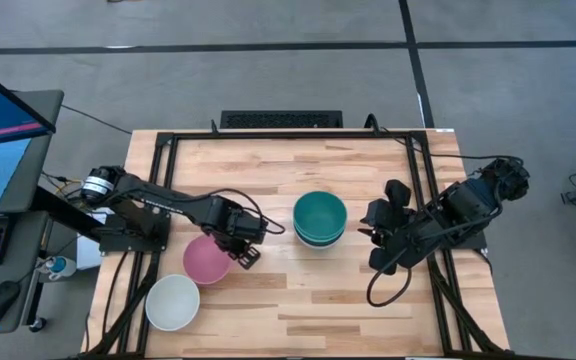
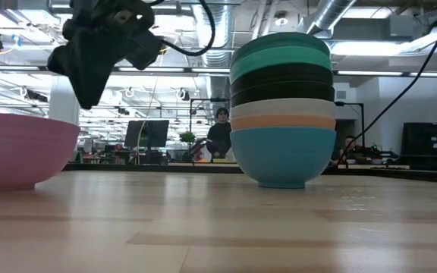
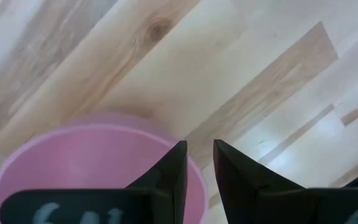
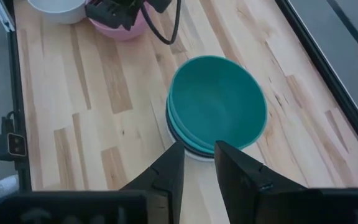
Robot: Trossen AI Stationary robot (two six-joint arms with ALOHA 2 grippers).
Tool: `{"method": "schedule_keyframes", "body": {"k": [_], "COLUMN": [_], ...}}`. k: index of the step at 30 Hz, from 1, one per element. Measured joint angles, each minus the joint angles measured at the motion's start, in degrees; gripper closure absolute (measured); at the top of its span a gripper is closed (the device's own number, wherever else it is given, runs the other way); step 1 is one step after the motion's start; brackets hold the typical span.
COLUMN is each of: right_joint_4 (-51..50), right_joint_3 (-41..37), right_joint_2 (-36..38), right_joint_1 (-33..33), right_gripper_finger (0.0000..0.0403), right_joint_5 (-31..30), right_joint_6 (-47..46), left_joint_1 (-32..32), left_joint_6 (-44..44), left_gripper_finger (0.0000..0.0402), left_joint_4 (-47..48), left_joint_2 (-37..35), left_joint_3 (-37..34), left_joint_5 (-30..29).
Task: Nest bowls inside each other
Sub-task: Stack the pink bowl on top of the green bowl
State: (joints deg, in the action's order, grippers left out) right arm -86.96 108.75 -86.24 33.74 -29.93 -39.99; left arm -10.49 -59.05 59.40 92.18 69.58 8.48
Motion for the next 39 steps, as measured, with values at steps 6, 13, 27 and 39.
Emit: {"method": "schedule_keyframes", "body": {"k": [6,13,27,39], "right_joint_4": [0.0,-0.8,-3.0,-3.0], "right_joint_3": [0.0,0.0,0.0,0.0], "right_joint_2": [0.0,0.0,0.0,0.0], "right_joint_1": [0.0,0.0,0.0,-0.1], "right_gripper_finger": [0.0291,0.0291,0.0291,0.0291], "right_joint_5": [0.0,0.0,0.0,0.0], "right_joint_6": [0.0,0.0,0.0,4.5], "left_joint_1": [0.1,0.3,1.3,1.3], "left_joint_6": [-3.1,-1.6,-6.8,-11.9], "left_gripper_finger": [0.0333,0.0333,0.0333,0.0294], "left_joint_4": [0.4,-1.0,9.4,-7.7], "left_joint_2": [0.0,0.0,0.1,0.1], "left_joint_3": [0.0,0.0,-3.0,-5.6], "left_joint_5": [0.5,-5.1,2.2,5.9]}}
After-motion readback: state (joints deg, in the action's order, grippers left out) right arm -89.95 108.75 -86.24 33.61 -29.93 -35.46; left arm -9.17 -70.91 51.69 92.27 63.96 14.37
